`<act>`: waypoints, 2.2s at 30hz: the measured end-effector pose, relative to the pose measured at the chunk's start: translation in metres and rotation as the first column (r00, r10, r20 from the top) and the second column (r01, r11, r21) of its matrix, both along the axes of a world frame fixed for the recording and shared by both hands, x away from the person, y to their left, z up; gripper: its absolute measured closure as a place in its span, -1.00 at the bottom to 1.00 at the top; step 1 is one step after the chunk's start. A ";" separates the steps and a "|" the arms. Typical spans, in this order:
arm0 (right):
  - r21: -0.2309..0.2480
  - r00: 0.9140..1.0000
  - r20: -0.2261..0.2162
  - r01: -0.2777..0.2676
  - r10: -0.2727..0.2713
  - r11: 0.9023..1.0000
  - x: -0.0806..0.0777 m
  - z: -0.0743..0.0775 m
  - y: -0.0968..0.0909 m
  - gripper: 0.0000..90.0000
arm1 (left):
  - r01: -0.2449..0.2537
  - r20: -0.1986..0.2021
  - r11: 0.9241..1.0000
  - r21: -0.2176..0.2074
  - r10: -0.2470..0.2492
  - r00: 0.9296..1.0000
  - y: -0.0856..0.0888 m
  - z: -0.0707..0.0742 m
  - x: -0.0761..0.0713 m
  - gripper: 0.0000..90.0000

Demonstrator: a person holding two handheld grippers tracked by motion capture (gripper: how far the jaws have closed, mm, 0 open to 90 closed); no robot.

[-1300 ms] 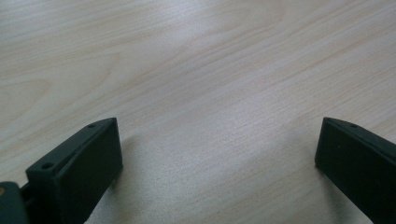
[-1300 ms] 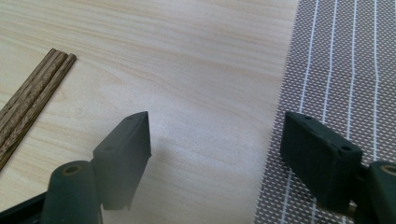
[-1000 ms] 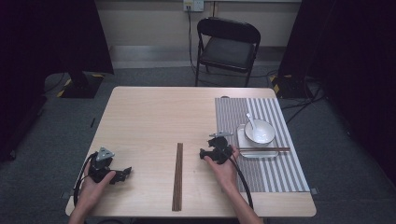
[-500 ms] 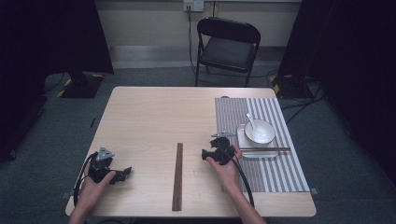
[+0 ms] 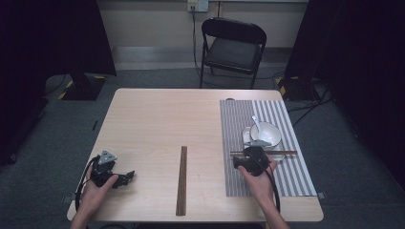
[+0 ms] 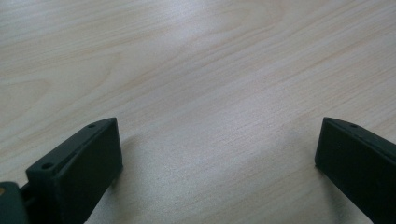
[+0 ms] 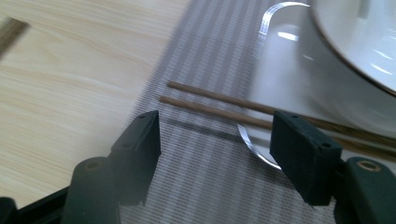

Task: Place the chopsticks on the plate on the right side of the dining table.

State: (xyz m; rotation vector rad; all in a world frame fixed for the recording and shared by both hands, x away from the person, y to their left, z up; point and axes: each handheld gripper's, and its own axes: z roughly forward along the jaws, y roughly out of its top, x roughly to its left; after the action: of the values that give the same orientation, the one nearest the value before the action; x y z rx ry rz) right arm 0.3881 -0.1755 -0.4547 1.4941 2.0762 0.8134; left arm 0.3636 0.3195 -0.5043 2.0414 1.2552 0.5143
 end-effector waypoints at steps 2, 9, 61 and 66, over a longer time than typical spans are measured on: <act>-0.010 1.000 0.000 0.022 -0.022 1.000 -0.003 -0.001 -0.012 -0.27 | 0.000 0.001 1.000 0.000 0.000 1.000 0.000 0.000 0.000 -1.00; 0.015 0.992 -0.009 0.124 -0.124 0.992 -0.001 -0.009 -0.052 -0.31 | -0.003 0.001 1.000 -0.001 0.003 1.000 0.000 0.000 0.000 -1.00; -0.024 0.967 -0.012 0.254 -0.254 0.967 0.021 -0.022 -0.103 -0.61 | -0.003 -0.002 1.000 0.002 0.003 1.000 0.000 0.000 0.000 -1.00; -0.027 0.968 -0.010 0.249 -0.249 0.968 0.019 -0.020 -0.100 -0.59 | -0.003 -0.002 1.000 0.003 0.003 1.000 0.000 0.000 0.000 -1.00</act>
State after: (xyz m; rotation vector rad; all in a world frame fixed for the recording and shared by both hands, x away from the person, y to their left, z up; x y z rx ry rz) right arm 0.4070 -0.2750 -0.4750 1.7071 1.8506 0.6789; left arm 0.3634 0.3191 -0.5041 2.0435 1.2596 0.5158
